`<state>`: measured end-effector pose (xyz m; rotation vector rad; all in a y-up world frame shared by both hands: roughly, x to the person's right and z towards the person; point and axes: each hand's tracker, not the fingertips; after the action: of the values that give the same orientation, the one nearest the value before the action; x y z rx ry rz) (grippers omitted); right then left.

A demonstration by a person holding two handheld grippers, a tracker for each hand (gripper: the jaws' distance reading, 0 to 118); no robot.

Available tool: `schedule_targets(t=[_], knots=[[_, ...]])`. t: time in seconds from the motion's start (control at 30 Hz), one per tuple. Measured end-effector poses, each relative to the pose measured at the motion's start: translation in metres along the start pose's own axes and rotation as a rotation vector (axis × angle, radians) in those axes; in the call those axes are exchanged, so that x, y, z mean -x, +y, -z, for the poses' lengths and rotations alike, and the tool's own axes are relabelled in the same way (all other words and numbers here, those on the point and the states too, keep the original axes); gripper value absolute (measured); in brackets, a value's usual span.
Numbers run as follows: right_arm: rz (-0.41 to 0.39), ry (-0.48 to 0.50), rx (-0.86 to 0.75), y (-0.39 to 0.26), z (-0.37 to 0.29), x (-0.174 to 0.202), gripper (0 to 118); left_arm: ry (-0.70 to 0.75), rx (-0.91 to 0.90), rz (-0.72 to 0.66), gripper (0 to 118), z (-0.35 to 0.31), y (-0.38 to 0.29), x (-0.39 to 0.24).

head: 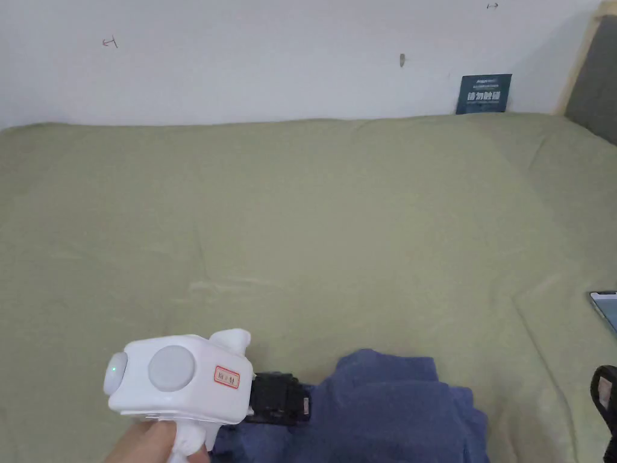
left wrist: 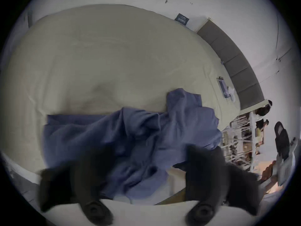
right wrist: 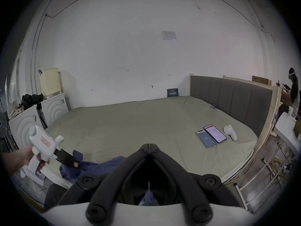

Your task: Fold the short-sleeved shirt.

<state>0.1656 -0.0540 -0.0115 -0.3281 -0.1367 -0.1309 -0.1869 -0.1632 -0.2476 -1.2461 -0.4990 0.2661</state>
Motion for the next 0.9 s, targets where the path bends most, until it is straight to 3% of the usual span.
schedule_targets(t=[0.13, 0.23, 0.27, 0.3, 0.33, 0.47, 0.67, 0.77, 0.83, 0.9], knots=[[0.018, -0.013, 0.018, -0.003, 0.004, -0.005, 0, -0.025, -0.054, -0.042, 115, -0.017, 0.002, 0.008], [0.028, -0.004, 0.027, -0.005, 0.008, -0.002, 0, -0.039, -0.125, -0.096, 107, -0.049, -0.002, 0.031], [0.026, -0.002, 0.027, -0.006, 0.009, 0.000, 0, -0.034, -0.136, -0.108, 82, -0.057, -0.005, 0.039], [0.024, 0.007, 0.030, -0.007, 0.010, 0.003, 0, -0.022, -0.143, -0.120, 37, -0.063, -0.007, 0.048], [0.023, 0.014, 0.033, -0.007, 0.011, 0.005, 0, 0.028, -0.151, -0.137, 0, -0.067, -0.010, 0.058], [0.018, 0.033, 0.042, -0.009, 0.014, 0.012, 0, -0.027, -0.115, -0.168, 0, -0.056, -0.013, 0.075], [0.015, 0.032, 0.057, -0.012, 0.014, 0.013, 0, -0.226, 0.044, -0.157, 0, 0.019, -0.030, 0.036], [0.019, 0.017, 0.071, -0.013, 0.016, 0.009, 0, -0.080, 0.065, -0.086, 0, 0.058, -0.033, 0.018], [0.015, 0.009, 0.078, -0.013, 0.017, 0.007, 0, -0.185, 0.054, -0.114, 0, 0.054, -0.031, 0.018], [0.003, 0.001, 0.081, -0.012, 0.017, 0.007, 0, -0.177, 0.041, -0.121, 0, 0.036, -0.026, 0.019]])
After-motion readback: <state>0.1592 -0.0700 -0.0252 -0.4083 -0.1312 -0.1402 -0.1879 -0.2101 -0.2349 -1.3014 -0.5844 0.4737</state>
